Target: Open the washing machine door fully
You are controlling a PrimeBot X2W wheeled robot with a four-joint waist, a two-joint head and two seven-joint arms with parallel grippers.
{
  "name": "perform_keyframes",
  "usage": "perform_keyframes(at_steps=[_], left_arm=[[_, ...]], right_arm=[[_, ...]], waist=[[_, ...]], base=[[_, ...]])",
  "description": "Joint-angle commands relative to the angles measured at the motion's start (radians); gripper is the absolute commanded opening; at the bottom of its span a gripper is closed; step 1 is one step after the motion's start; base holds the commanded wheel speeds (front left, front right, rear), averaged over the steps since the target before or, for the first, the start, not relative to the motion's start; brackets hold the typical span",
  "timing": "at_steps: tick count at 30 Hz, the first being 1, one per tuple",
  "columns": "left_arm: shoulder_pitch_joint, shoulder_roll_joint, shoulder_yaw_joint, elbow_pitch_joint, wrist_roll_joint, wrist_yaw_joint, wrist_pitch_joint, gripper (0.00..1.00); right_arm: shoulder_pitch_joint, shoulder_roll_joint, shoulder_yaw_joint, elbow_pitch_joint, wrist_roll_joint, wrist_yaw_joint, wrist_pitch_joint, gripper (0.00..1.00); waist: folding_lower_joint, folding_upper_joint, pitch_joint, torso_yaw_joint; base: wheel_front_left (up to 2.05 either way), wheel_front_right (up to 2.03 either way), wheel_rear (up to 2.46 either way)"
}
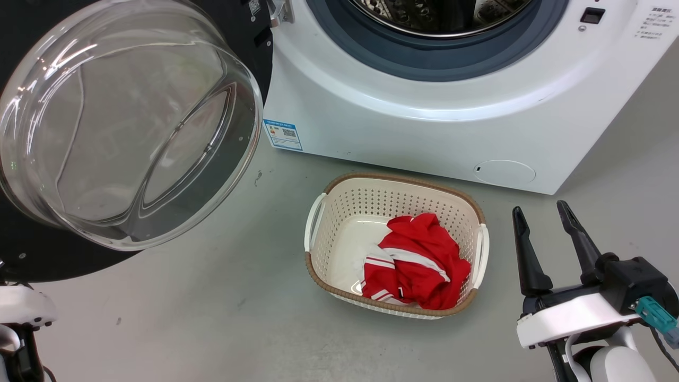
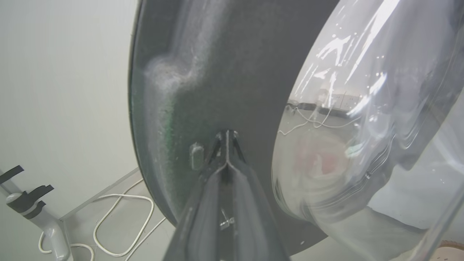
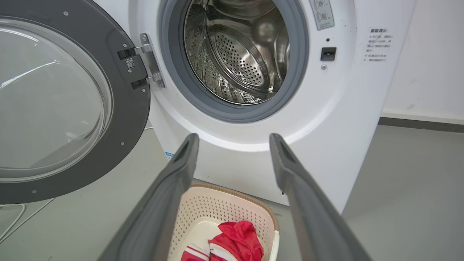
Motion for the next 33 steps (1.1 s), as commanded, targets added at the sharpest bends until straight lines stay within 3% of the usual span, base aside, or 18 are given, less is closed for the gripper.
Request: perform_keyframes(at_steps=[1, 9, 10, 11, 12, 22, 33], left_arm=[[-0.002, -0.008, 0.019, -0.003, 0.011, -0.003, -0.002, 0.0], [0.085, -0.073, 0.072, -0.081, 0.062, -0.009, -0.002, 0.0], [0.101, -0.09, 0.078, -0.096, 0.063, -0.008, -0.002, 0.14], [0.118, -0.105, 0.084, -0.114, 0.068, -0.007, -0.002, 0.49], [0.134, -0.117, 0.086, -0.134, 0.073, -0.009, -0.002, 1.0], [0.295, -0.247, 0.01, -0.333, 0.116, -0.022, -0.002, 1.0], [0.384, -0.264, -0.222, -0.46, 0.096, 0.019, -0.002, 1.0]], right_arm=[[-0.013, 0.001, 0.001, 0.003, 0.001, 0.0, -0.003, 1.0], [0.005, 0.001, 0.008, 0.038, 0.027, 0.0, -0.033, 1.0], [0.007, 0.001, 0.01, 0.043, 0.031, 0.0, -0.037, 1.0], [0.01, 0.001, 0.012, 0.048, 0.036, 0.0, -0.041, 1.0], [0.015, 0.001, 0.013, 0.052, 0.036, 0.0, -0.044, 1.0], [0.044, 0.001, 0.025, 0.068, 0.017, 0.0, -0.062, 1.0], [0.065, 0.001, 0.045, 0.049, 0.017, 0.0, -0.055, 1.0]], waist=[[-0.0001, 0.0, -0.005, -0.004], [-0.0001, 0.0, -0.061, -0.026], [-0.0001, 0.0, -0.07, -0.029], [-0.0001, 0.0, -0.08, -0.032], [-0.0001, 0.0, -0.088, -0.035], [-0.0001, 0.0, -0.152, -0.071], [-0.0001, 0.0, -0.182, -0.134]], base=[[0.0, 0.0, 0.0], [0.0, 0.0, 0.0], [0.0, 0.0, 0.0], [0.0, 0.0, 0.0], [0.0, 0.0, 0.0], [0.0, 0.0, 0.0], [0.0, 0.0, 0.0]])
